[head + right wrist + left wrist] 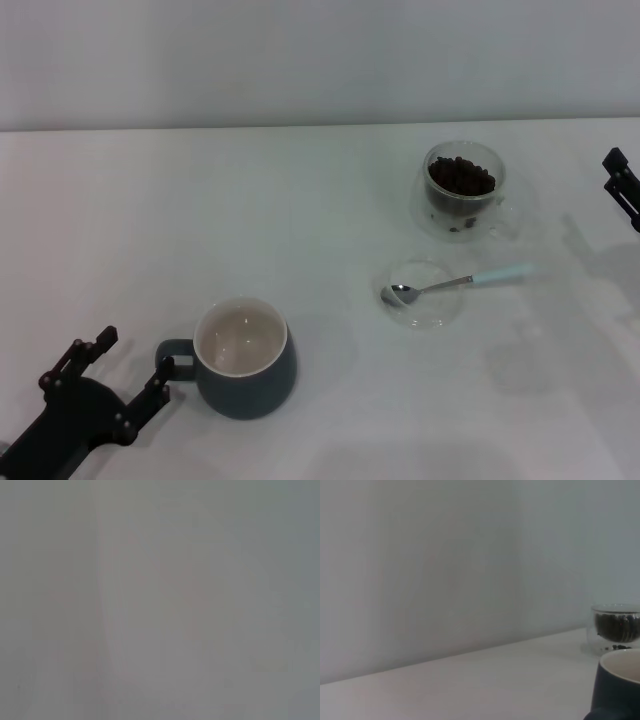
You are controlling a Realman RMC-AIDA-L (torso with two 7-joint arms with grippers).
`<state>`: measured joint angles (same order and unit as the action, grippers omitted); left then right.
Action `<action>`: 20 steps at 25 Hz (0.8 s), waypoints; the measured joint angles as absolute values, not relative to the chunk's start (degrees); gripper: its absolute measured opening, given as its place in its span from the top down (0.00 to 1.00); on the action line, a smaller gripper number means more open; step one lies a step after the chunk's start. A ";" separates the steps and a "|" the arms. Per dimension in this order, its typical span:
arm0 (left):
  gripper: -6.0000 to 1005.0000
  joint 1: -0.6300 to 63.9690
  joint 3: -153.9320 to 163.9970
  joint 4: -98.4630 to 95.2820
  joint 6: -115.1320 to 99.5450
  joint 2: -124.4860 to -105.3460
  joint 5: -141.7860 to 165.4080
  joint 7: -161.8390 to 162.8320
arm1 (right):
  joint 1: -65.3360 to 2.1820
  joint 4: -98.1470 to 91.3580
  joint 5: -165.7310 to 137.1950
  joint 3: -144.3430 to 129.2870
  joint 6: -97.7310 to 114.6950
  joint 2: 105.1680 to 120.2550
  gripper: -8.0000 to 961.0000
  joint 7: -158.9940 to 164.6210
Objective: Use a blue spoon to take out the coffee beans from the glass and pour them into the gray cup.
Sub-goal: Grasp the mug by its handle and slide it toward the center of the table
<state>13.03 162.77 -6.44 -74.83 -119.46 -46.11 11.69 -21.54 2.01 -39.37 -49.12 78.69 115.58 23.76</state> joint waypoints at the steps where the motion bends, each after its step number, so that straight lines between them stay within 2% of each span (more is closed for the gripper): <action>1: 0.23 13.29 162.71 -6.43 -74.52 -119.48 -46.12 11.69 | -21.55 1.97 -39.37 -49.13 78.68 115.58 0.12 23.76; 9: 0.23 14.20 162.37 -7.36 -73.25 -119.59 -46.48 11.34 | -21.54 1.54 -39.30 -49.05 78.60 115.58 0.12 23.98; 20: 0.44 15.17 162.24 -10.20 -71.59 -119.69 -47.96 10.61 | -21.90 1.38 -39.28 -49.04 77.96 115.65 0.13 24.06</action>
<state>15.17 162.24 -10.20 -71.59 -119.69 -47.96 10.61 -21.90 1.38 -39.28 -49.04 77.96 115.65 24.06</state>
